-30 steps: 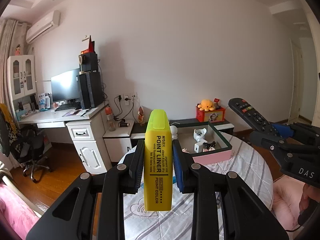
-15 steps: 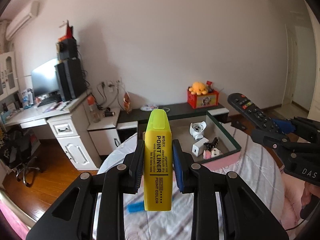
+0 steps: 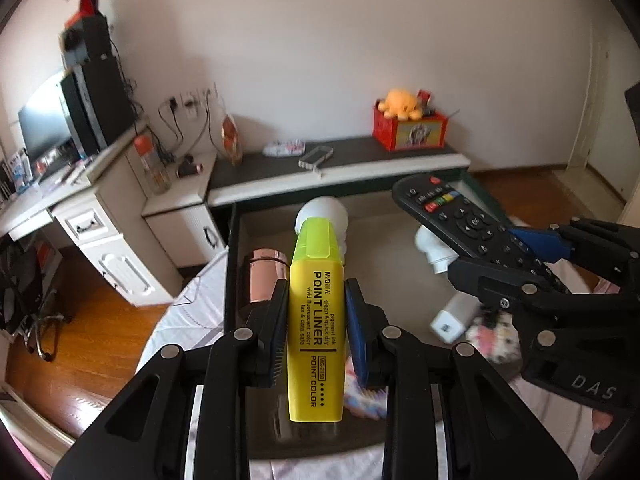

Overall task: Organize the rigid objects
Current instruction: 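Carry the yellow highlighter and black remote over the pink box and release both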

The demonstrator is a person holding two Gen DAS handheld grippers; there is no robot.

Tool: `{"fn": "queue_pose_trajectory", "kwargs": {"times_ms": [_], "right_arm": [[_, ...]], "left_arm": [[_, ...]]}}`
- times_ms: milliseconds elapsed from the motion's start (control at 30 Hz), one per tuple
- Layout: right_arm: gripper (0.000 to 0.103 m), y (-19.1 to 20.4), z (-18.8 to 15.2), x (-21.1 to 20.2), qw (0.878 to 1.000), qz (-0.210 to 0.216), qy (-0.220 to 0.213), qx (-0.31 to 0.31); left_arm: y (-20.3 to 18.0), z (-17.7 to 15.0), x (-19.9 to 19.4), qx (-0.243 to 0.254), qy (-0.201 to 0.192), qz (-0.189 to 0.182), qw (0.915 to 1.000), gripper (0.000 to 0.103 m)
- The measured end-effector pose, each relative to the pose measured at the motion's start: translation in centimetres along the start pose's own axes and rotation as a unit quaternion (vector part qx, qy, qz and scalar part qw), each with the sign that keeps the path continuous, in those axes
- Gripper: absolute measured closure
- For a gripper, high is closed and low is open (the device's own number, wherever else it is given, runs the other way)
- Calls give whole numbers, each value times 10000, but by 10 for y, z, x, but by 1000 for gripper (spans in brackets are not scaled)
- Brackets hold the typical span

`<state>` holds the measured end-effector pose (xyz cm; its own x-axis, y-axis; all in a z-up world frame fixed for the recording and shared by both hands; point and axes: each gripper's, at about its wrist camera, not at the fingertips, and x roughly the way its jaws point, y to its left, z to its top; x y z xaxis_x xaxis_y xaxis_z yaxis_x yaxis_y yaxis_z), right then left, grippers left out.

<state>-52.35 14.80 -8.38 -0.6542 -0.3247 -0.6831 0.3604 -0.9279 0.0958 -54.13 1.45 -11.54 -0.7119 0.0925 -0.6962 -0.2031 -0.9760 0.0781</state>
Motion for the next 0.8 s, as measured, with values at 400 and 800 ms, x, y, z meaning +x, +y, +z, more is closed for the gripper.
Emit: {"fn": "queue_pose_trajectory", "kwargs": {"times_ms": [400,800], "right_arm": [[58,-24,4,58,9971,37,670,346],[47,-23,8,56,9958,158,700,571]], "left_arm": [[-9,2,43,142,379,132,9991,76],[-10,-2,40,255,333,214,9989,59]]}}
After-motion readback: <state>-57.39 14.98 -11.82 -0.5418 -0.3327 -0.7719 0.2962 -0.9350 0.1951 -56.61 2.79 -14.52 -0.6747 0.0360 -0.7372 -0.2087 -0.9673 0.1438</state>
